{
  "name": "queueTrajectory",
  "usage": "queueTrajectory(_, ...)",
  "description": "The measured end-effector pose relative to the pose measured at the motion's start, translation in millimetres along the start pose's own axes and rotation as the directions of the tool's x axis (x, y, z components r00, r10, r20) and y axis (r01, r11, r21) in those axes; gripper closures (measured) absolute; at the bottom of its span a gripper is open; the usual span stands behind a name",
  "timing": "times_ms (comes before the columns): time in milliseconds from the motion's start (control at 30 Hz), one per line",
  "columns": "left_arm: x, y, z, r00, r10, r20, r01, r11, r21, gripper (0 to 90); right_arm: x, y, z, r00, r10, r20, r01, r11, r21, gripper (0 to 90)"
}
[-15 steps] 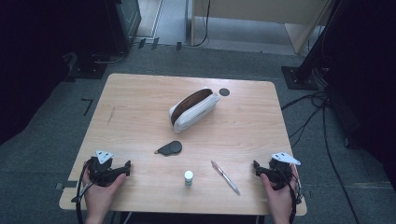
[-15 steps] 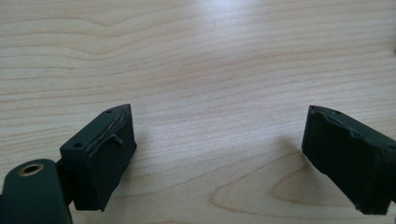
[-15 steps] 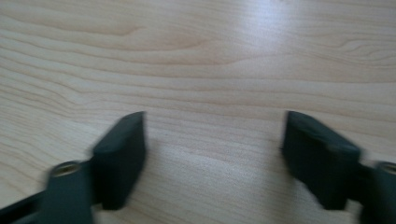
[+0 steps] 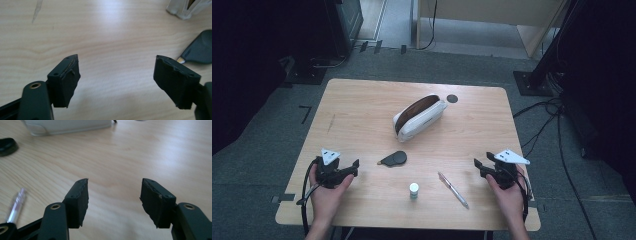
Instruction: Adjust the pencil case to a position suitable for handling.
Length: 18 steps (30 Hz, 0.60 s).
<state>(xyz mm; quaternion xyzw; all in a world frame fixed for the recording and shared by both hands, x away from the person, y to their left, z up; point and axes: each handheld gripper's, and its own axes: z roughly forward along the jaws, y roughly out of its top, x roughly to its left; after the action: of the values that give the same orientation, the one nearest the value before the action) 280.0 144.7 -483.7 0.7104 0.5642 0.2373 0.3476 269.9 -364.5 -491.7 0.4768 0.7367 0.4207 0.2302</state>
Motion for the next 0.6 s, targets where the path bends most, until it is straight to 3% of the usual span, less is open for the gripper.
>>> queueTrajectory(100, -4.3, 7.7, 2.8, 0.9998, 0.005, 0.021, -0.005, 0.9999, -0.01, 23.8, 3.0, 13.4, 7.4, 0.9993, -0.013, -0.035, 0.012, 0.999, -0.03, 35.7)
queueTrajectory(133, -9.8, 15.1, 6.0, 0.9991, 0.019, 0.038, -0.018, 0.9996, -0.02, 24.4, 7.7, 28.4, 14.4, 0.999, -0.039, -0.022, 0.038, 0.998, -0.056, 34.1)
queueTrajectory(267, -21.7, 27.3, 14.6, 0.9972, 0.04, 0.063, -0.038, 0.9989, -0.027, 26.6, 14.4, 58.7, 28.9, 0.9946, -0.095, -0.04, 0.091, 0.991, -0.095, 38.6)
queueTrajectory(333, -26.5, 32.9, 20.3, 0.9955, 0.039, 0.087, -0.037, 0.9988, -0.031, 29.6, 16.3, 70.1, 37.5, 0.9949, -0.09, -0.047, 0.084, 0.99, -0.117, 41.4)
queueTrajectory(467, -33.8, 41.3, 28.8, 0.9922, 0.049, 0.115, -0.046, 0.9984, -0.032, 35.4, 16.9, 87.5, 51.6, 0.9892, -0.115, -0.091, 0.103, 0.987, -0.125, 43.7)
queueTrajectory(533, -42.1, 48.6, 37.6, 0.9909, 0.054, 0.123, -0.05, 0.9979, -0.04, 36.8, 18.0, 99.6, 67.8, 0.9819, -0.133, -0.134, 0.119, 0.987, -0.109, 43.4)
queueTrajectory(600, -47.2, 53.5, 42.4, 0.9895, 0.066, 0.128, -0.06, 0.997, -0.048, 43.1, 17.5, 103.7, 78.9, 0.9807, -0.146, -0.13, 0.131, 0.985, -0.112, 43.1)
